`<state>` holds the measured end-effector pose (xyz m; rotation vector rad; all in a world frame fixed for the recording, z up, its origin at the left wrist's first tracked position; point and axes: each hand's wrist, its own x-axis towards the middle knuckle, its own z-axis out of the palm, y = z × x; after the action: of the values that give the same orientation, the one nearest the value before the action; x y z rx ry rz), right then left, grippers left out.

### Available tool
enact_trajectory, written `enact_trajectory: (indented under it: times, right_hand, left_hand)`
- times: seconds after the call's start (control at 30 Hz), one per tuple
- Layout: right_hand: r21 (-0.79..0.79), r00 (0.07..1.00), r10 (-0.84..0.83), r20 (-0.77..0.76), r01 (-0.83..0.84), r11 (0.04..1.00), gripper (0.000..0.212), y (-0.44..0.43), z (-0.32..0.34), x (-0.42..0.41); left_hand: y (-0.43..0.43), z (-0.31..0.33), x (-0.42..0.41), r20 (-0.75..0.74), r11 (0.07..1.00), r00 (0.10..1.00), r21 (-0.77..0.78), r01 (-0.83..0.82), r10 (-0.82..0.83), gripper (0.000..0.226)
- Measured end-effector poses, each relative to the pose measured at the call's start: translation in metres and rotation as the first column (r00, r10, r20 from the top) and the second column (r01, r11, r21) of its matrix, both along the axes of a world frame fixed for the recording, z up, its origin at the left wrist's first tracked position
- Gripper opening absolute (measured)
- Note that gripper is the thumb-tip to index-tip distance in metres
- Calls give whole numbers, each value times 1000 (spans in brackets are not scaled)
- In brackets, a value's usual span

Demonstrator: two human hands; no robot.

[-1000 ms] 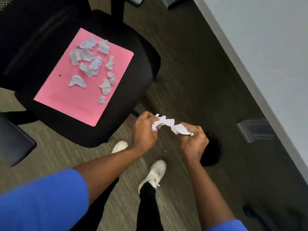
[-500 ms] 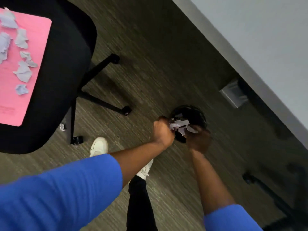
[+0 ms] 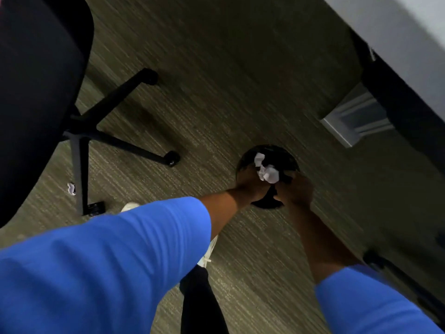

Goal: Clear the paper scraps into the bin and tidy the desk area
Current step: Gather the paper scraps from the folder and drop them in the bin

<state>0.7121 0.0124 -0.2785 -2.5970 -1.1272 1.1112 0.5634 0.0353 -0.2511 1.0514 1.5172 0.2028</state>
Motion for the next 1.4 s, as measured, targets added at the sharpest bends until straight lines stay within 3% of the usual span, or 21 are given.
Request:
enact_trajectory:
  times: [0.07,0.13,0.27,0.43,0.5,0.63,0.73,0.8,0.9,0.97,1.07,1.2,1.3,1.4]
  right_hand:
    - [18,1000,9,17,-9,1000,45,5,32,-17]
    - [30,998,39,58,-41,999,39,6,51,-28]
    - [58,992,85,94,-91,994,41,7,77,-43]
    - [200,992,94,83,-109,974,47,13,105,-73]
    - [238,991,117,69,-130,963,46,23,121,-93]
    - [248,986,164,-27,-152,957,46,53,160,-154]
    - [261,967,236,-95,-204,943,52,78,183,-201]
    - [265,945,296,-142,-252,931,52,93,206,-234]
    - [281,916,383,-121,-338,898,49,112,238,-280]
    - [378,878,474,-71,-416,827,49,124,254,-311]
    - [457,782,618,-79,-522,720,60,139,270,-360]
    - [443,601,790,-122,-679,585,87,148,279,-429]
    - [443,490,865,-106,-756,483,106,147,278,-480]
    - [393,417,908,-48,-828,401,115,150,277,-521]
  left_hand:
    - [0,-14,1,-28,997,998,-58,51,-53,85]
    - [1,-9,0,-61,987,988,-89,135,-140,70]
    - [-6,22,-14,-52,973,972,-7,229,-229,39]
    - [-8,71,-55,-122,960,957,63,272,-263,30]
    - [-7,88,-81,-149,967,966,106,230,-213,32]
    - [6,117,-144,-201,994,979,110,-6,28,38]
    - [18,151,-197,-209,970,962,208,-129,173,16]
    - [25,171,-232,-201,934,942,295,-203,269,13]
    - [31,203,-287,-311,876,870,423,-233,382,13]
    - [31,225,-323,-426,839,781,498,-220,457,14]
    - [24,245,-380,-507,763,640,614,-202,577,39]
    - [8,253,-445,-687,836,481,493,-242,545,109]
    - [-3,251,-481,-700,850,483,434,-298,527,135]
    - [-5,240,-509,-697,863,510,411,-293,504,142]
